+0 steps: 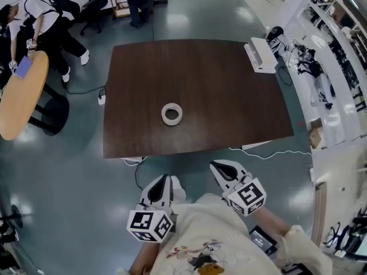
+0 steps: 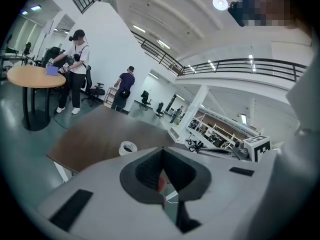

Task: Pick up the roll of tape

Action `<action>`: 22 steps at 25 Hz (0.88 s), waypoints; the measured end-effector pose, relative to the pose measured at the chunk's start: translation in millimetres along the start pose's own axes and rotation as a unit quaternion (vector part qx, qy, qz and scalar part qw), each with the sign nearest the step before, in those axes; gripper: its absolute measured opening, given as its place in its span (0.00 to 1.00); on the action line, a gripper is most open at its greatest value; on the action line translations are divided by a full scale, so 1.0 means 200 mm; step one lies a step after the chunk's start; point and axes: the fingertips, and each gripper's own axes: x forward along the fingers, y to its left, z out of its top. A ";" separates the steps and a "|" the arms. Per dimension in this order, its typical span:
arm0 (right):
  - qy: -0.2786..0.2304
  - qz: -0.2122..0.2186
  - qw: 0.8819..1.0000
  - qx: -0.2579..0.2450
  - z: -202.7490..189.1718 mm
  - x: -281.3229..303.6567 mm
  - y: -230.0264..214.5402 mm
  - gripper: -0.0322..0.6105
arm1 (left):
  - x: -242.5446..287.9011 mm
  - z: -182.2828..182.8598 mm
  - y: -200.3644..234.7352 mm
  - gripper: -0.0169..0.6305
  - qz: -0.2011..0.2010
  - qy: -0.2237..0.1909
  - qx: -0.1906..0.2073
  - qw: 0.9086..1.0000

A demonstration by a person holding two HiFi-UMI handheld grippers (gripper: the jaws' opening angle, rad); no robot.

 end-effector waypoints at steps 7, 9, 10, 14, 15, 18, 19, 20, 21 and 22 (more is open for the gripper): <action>-0.013 -0.013 1.000 0.017 0.02 0.08 -0.08 0.06 | 0.16 -0.01 0.11 0.03 -0.008 0.036 0.011 0.999; -0.018 -0.020 0.999 0.024 0.01 0.06 -0.11 0.06 | 0.22 -0.01 0.11 0.03 -0.012 0.045 0.019 0.999; -0.018 -0.024 0.999 0.026 0.01 0.06 -0.12 0.06 | 0.24 0.00 0.11 0.03 -0.015 0.049 0.024 0.998; -0.020 -0.039 0.999 0.033 -0.03 0.05 -0.16 0.06 | 0.34 0.02 0.15 0.03 -0.017 0.071 0.050 0.996; -0.020 -0.042 0.998 0.037 -0.04 0.04 -0.18 0.06 | 0.37 0.01 0.17 0.03 -0.013 0.081 0.055 0.995; -0.023 -0.046 0.997 0.052 -0.07 0.02 -0.22 0.06 | 0.47 -0.03 0.20 0.03 -0.003 0.115 0.076 0.990; -0.025 -0.047 0.997 0.055 -0.08 0.02 -0.24 0.06 | 0.51 -0.03 0.22 0.03 0.002 0.124 0.090 0.988; -0.026 -0.046 0.997 0.058 -0.09 0.03 -0.24 0.06 | 0.55 -0.03 0.24 0.03 0.007 0.131 0.104 0.986; -0.026 -0.044 0.997 0.060 -0.10 0.04 -0.24 0.06 | 0.59 -0.03 0.27 0.03 0.011 0.138 0.113 0.984; -0.025 -0.042 0.997 0.062 -0.10 0.05 -0.24 0.06 | 0.63 -0.03 0.29 0.03 0.013 0.147 0.117 0.982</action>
